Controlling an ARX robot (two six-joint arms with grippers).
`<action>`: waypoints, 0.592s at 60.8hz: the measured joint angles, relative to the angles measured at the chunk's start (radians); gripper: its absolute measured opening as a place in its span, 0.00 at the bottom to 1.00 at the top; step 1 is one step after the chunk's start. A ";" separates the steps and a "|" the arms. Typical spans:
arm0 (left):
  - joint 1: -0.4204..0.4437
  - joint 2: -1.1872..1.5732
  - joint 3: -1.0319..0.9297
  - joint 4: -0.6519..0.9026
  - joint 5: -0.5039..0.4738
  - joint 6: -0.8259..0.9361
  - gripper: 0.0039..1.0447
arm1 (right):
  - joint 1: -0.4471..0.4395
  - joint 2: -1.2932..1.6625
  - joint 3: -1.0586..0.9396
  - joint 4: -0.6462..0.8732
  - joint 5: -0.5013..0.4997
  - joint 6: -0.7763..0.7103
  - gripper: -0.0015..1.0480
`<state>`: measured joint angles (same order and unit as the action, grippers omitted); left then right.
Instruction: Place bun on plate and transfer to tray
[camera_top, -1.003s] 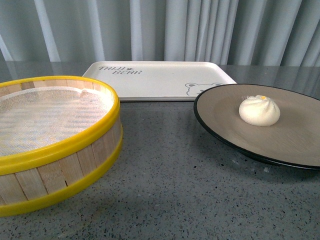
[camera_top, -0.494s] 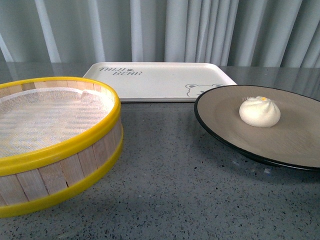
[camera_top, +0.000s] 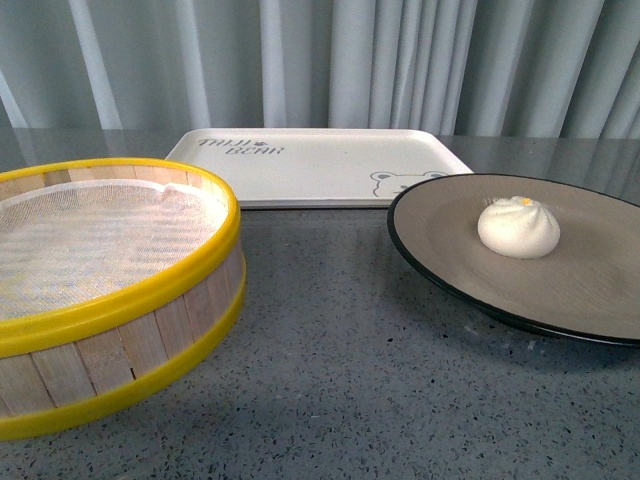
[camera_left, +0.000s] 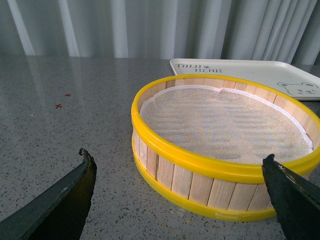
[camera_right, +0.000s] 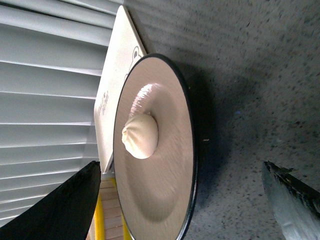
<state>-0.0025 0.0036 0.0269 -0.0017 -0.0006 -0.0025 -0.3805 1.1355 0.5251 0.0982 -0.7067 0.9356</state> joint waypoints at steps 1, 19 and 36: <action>0.000 0.000 0.000 0.000 0.000 0.000 0.94 | 0.008 0.006 0.003 0.000 0.001 0.014 0.92; 0.000 0.000 0.000 0.000 0.000 0.000 0.94 | 0.069 0.103 0.044 -0.001 0.027 0.090 0.92; 0.000 0.000 0.000 0.000 0.000 0.000 0.94 | 0.164 0.164 0.056 0.044 0.032 0.141 0.92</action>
<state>-0.0025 0.0036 0.0269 -0.0017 -0.0006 -0.0025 -0.2165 1.2991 0.5812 0.1421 -0.6746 1.0767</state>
